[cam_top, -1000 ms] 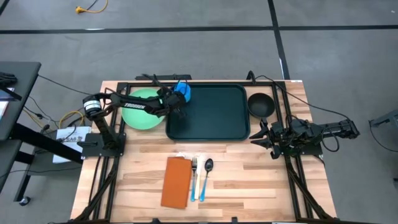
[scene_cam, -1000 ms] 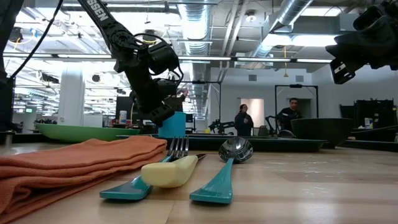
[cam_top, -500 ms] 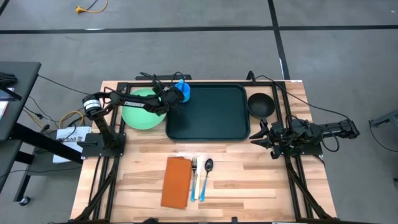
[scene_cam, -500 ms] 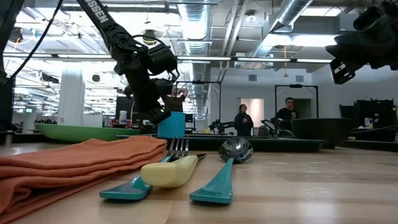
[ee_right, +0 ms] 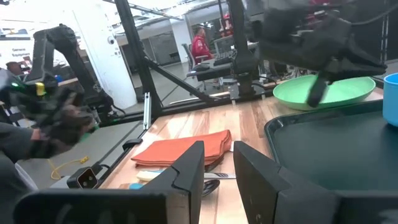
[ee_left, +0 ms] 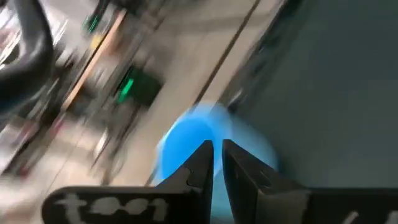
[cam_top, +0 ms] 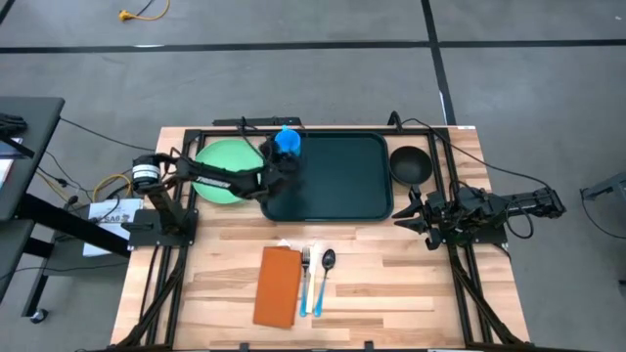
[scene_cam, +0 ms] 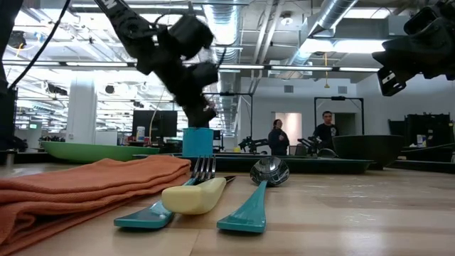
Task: Set up tray
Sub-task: Put the blue mug on the black serving tray
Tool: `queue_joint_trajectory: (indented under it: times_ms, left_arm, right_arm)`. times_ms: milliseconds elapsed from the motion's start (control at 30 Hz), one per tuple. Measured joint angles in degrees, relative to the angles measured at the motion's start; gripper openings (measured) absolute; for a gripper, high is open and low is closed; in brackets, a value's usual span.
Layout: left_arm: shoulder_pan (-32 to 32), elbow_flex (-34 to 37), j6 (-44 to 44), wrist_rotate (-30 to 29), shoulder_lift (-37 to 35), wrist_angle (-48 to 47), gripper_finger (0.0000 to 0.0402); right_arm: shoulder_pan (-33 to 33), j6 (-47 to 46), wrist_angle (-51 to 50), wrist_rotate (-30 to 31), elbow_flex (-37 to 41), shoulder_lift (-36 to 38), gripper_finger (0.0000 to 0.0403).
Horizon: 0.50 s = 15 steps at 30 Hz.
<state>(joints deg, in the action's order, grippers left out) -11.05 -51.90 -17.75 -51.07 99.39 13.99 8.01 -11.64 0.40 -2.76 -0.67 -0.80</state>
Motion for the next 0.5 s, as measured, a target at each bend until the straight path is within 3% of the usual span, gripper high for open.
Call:
queue_joint_trajectory:
  times_ms: [100,167,233,500]
  left_arm:
    - [2.57,0.00,-4.99,13.56,-0.10,7.09,0.0028]
    - [2.86,0.00,-5.42,25.06,-0.10,9.11,0.0028]
    - [2.02,-0.02,-3.75,32.93,-0.10,9.40,0.0028]
    - [-6.99,-1.03,5.01,37.98,-0.10,-2.07,0.0028]
  right_arm:
    - [0.00,0.00,0.00,0.00,0.00,0.00,0.0082]
    - [0.00,0.00,0.00,0.00,0.00,0.00,0.0082]
    - [0.00,0.00,0.00,0.00,0.00,0.00,0.0082]
    - [0.00,-0.07,-0.02,0.00,0.00,0.00,0.0082]
